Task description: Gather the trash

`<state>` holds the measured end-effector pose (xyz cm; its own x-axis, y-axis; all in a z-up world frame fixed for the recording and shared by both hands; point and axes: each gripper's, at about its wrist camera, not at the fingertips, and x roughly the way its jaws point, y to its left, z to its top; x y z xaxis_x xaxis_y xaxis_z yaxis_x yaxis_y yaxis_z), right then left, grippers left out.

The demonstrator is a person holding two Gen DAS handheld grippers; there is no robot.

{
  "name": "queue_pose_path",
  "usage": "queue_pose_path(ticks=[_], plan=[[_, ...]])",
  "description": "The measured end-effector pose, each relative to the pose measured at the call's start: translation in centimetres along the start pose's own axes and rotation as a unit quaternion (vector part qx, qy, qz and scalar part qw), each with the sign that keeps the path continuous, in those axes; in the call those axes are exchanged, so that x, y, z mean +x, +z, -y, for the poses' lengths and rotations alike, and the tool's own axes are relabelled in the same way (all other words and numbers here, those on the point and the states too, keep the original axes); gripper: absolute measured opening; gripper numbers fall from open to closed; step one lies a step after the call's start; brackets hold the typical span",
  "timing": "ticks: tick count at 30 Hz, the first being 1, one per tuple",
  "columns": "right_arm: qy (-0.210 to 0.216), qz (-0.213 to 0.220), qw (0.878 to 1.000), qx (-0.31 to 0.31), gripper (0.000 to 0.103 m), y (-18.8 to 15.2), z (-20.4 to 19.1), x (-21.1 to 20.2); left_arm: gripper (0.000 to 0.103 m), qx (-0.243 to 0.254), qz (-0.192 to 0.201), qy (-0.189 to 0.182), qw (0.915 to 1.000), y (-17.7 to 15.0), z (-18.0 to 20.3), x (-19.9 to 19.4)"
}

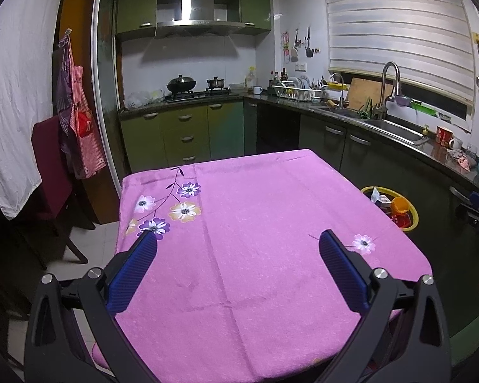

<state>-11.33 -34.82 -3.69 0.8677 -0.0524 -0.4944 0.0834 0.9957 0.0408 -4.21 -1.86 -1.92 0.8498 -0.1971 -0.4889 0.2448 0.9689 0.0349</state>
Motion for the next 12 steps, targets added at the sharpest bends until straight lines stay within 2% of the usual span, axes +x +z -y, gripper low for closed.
queue_pose_path(ticks=[12], plan=[[0.000,-0.004,1.000,0.000,0.099,0.4,0.2,0.3,0.097,-0.010,-0.032,-0.012,0.9994,0.2,-0.3,1.6]])
